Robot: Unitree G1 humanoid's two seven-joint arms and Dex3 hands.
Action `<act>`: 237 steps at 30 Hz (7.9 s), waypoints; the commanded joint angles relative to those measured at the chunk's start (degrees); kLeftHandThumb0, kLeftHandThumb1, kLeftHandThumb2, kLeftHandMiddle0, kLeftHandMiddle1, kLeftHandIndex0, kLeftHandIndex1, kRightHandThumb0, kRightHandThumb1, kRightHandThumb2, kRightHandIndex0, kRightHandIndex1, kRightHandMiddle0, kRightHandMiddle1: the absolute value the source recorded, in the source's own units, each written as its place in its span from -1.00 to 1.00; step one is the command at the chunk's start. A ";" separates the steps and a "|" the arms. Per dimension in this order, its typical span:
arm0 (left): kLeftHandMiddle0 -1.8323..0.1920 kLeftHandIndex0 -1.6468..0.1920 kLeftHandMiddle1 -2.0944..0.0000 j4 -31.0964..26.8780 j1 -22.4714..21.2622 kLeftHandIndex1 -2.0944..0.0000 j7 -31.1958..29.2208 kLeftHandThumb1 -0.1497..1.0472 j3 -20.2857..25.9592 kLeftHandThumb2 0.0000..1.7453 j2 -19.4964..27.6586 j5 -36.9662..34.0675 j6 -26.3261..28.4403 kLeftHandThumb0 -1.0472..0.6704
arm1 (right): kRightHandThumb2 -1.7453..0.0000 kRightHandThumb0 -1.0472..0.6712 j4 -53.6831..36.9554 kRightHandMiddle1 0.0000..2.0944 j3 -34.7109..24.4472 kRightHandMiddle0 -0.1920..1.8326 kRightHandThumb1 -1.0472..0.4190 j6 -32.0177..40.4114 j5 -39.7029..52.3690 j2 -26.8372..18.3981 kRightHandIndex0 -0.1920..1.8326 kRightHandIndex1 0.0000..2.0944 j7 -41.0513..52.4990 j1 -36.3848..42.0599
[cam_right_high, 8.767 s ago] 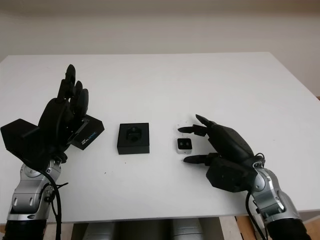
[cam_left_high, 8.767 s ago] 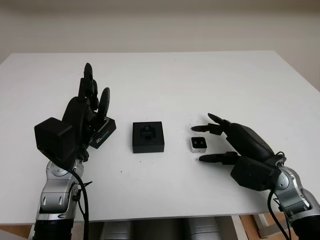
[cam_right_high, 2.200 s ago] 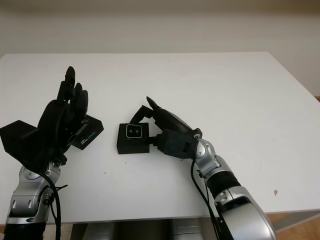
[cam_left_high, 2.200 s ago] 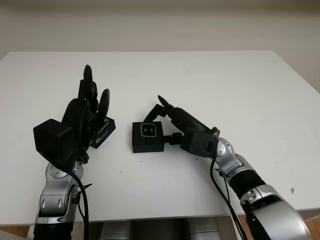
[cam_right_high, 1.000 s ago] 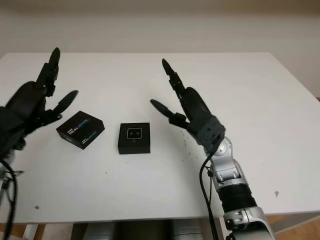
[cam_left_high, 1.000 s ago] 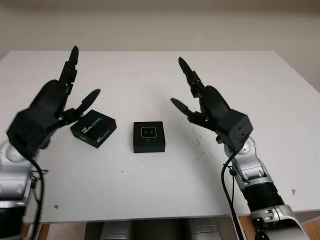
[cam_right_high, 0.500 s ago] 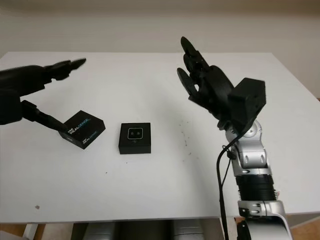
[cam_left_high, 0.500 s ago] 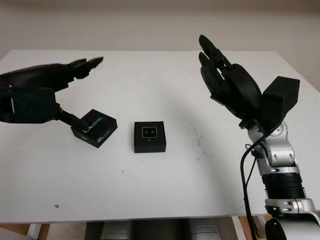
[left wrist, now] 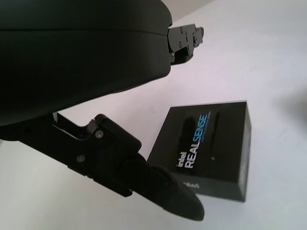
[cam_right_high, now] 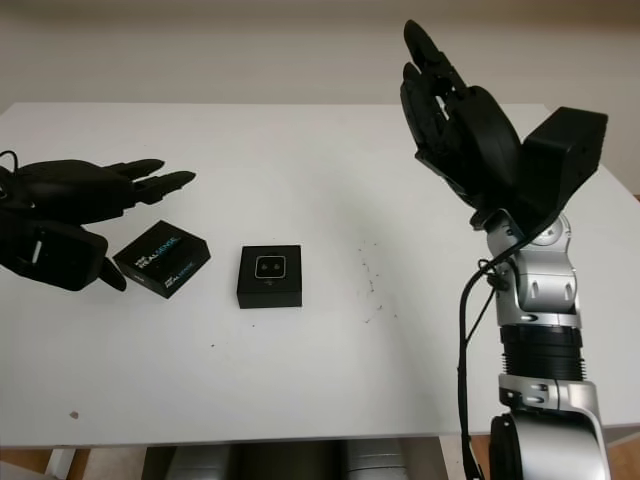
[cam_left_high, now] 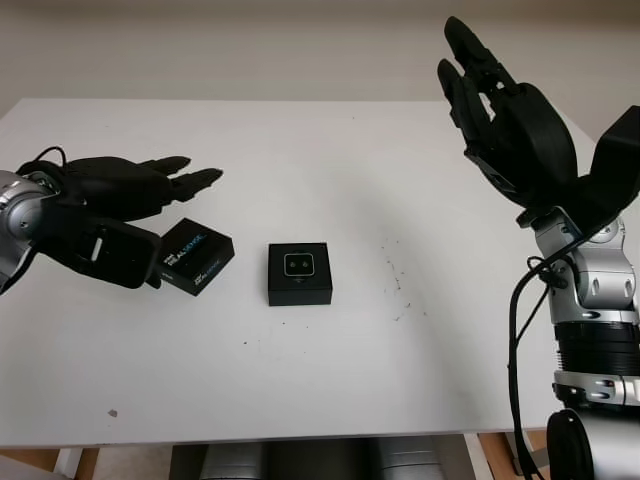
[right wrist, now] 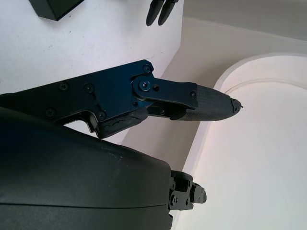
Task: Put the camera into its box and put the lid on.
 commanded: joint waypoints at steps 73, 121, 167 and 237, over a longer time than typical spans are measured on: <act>0.05 0.32 -1.00 -12.71 4.69 -1.00 10.31 1.00 6.22 -0.61 -8.42 -9.38 14.82 -0.22 | 0.43 -0.55 -4.01 -0.93 0.96 -0.90 -1.00 -0.30 -2.15 1.20 -0.93 -0.94 -3.16 5.77; 0.27 0.78 -1.00 -15.92 -5.33 -1.00 -1.03 1.00 -5.05 -0.57 -28.14 -5.03 54.42 -0.11 | 0.51 -0.57 -6.23 -0.94 2.55 -0.86 -1.00 -0.09 -3.36 3.57 -0.90 -0.94 -6.15 7.77; -0.03 0.46 -1.00 -16.54 -10.64 -1.00 -10.52 1.00 -12.83 -0.56 -32.24 -8.54 68.44 -0.15 | 0.53 -0.57 -6.47 -0.94 2.96 -0.84 -1.00 -0.51 -3.86 6.05 -0.89 -0.94 -8.49 8.66; 0.94 1.00 0.96 -23.70 -9.51 1.00 -4.96 1.00 -14.41 -0.43 -25.20 -14.06 60.70 -0.66 | 0.61 -0.54 -6.81 -0.95 2.25 -0.86 -1.00 1.68 -2.86 6.35 -0.93 -0.96 -8.22 9.03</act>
